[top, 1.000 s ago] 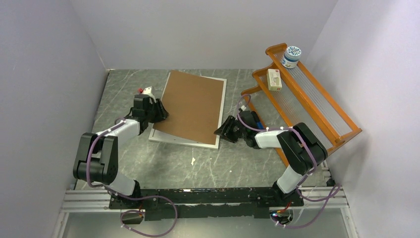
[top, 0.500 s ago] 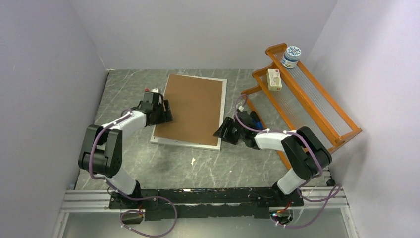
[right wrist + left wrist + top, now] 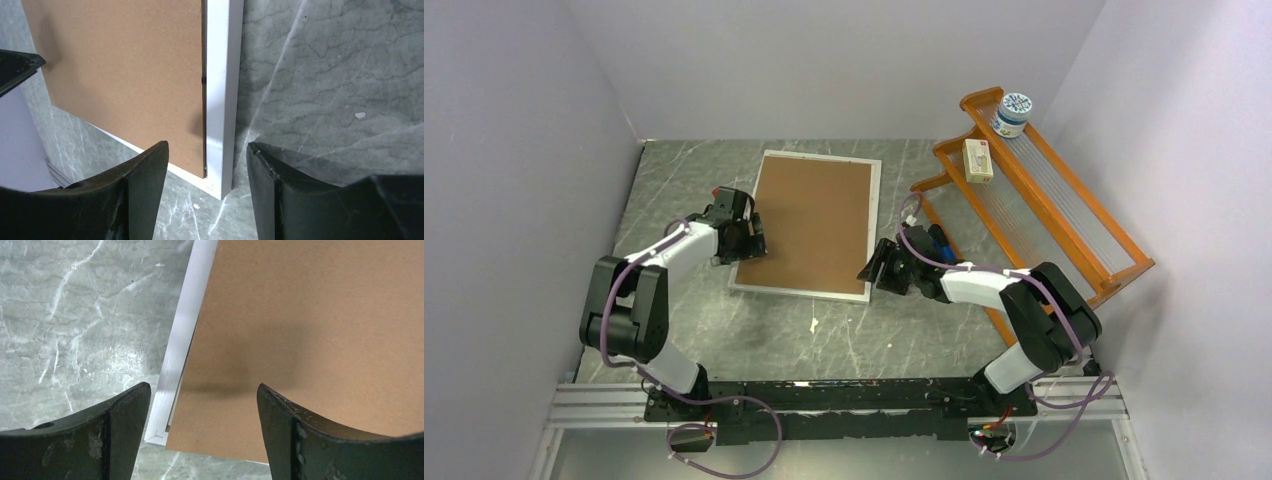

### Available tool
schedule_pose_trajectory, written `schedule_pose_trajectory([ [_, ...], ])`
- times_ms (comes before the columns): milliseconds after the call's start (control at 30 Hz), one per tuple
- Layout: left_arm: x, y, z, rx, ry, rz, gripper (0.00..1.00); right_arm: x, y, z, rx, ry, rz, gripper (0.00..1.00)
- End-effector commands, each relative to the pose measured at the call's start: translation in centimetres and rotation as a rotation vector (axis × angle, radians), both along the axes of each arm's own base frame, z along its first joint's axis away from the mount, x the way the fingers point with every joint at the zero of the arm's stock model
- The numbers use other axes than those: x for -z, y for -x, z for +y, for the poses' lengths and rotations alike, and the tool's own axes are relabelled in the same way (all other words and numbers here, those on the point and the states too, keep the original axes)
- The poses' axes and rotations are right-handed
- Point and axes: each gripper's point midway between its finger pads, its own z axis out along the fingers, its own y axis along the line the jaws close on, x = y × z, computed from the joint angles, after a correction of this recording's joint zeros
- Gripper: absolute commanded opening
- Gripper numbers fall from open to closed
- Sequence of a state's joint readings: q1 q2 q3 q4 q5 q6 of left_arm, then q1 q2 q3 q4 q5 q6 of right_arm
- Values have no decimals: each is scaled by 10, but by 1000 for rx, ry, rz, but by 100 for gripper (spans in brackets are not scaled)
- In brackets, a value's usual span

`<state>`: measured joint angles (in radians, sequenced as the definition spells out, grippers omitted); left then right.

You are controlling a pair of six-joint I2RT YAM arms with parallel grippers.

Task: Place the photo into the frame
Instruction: Adjust the photo frame item on the photo frame.

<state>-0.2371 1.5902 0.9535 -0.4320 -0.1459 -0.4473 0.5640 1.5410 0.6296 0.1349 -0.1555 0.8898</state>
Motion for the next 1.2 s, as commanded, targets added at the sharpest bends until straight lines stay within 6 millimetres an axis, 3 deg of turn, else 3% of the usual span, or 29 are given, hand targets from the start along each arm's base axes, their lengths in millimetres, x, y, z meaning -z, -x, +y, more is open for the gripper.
schedule_pose_trajectory([
  [0, -40, -8, -9, 26, 52, -94, 83, 0, 3, -11, -11, 75, -1, 63],
  [167, -61, -8, -13, 17, 99, -152, 84, -9, 0, -7, -34, 59, -30, 63],
  [333, -65, 0, -4, -86, 137, -143, 84, -15, -4, -2, -51, 53, -43, 64],
  [500, -61, 24, 8, -241, 219, -92, 83, -44, -27, -4, -30, 102, -125, 65],
  [667, -56, 53, 2, -269, 307, -60, 77, -61, -45, -4, -20, 150, -172, 65],
  [933, -36, 72, -10, -308, 390, 22, 76, -52, -42, -3, -13, 138, -146, 65],
  [1167, -20, 60, -4, -336, 358, 4, 75, -48, -38, -5, -9, 138, -133, 65],
])
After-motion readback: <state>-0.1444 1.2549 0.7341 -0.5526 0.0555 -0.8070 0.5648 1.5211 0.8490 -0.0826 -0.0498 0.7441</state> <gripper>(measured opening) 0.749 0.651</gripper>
